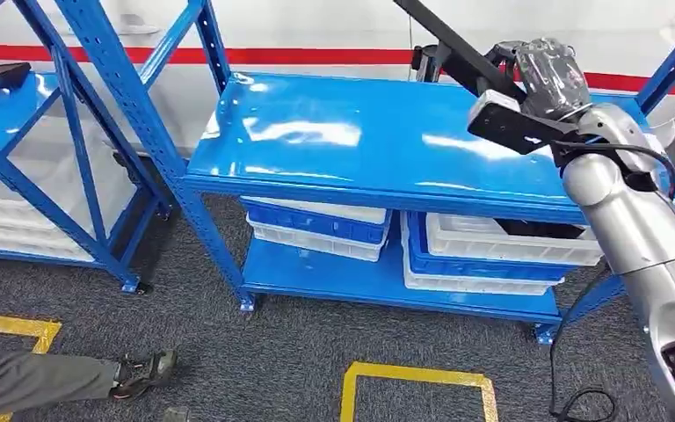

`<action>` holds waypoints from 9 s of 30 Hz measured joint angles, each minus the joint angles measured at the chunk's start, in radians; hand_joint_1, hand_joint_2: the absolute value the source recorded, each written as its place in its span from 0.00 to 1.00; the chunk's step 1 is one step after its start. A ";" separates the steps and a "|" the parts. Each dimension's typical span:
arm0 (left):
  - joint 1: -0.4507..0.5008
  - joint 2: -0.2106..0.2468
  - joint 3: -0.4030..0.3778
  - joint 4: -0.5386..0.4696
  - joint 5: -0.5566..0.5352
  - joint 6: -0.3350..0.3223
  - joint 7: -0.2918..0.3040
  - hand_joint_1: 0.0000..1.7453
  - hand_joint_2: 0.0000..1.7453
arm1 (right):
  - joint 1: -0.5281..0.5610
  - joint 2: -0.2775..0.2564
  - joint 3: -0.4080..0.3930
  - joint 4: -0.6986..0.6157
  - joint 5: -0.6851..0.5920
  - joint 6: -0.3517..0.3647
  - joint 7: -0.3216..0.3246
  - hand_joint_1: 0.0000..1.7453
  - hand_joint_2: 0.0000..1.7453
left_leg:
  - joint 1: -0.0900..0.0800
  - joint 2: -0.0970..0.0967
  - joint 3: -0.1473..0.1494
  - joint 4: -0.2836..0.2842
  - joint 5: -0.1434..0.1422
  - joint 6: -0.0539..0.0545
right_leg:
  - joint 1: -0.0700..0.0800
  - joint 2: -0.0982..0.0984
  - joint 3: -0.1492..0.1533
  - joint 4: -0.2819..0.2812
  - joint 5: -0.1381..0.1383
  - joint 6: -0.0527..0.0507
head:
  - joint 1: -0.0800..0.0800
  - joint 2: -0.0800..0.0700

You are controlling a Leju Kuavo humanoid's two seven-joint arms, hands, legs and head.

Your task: Take the parts from the cabinet and place them on the table.

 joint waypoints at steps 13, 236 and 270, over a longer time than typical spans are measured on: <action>-0.003 0.007 -0.009 0.001 -0.003 -0.011 0.013 0.00 1.00 | 0.146 -0.011 -0.039 0.000 0.044 -0.027 0.006 1.00 1.00 | 0.011 -0.010 -0.097 0.095 -0.003 -0.047 | -0.027 0.013 -0.006 0.038 -0.003 0.021 | -0.005 0.000; -0.008 0.004 -0.083 0.010 0.085 -0.027 0.033 0.00 1.00 | 0.287 0.146 -0.340 -0.019 0.404 -0.051 0.084 1.00 1.00 | 0.007 0.003 -0.184 0.376 -0.180 -0.058 | -0.003 0.048 -0.008 -0.021 0.045 -0.044 | -0.009 0.000; 0.001 0.011 -0.101 0.011 0.137 -0.010 0.031 0.00 1.00 | 0.211 0.206 -0.354 0.145 0.623 -0.152 0.188 1.00 1.00 | 0.008 -0.042 -0.054 0.128 -0.051 -0.023 | 0.007 0.094 -0.024 -0.020 0.068 -0.043 | -0.001 0.000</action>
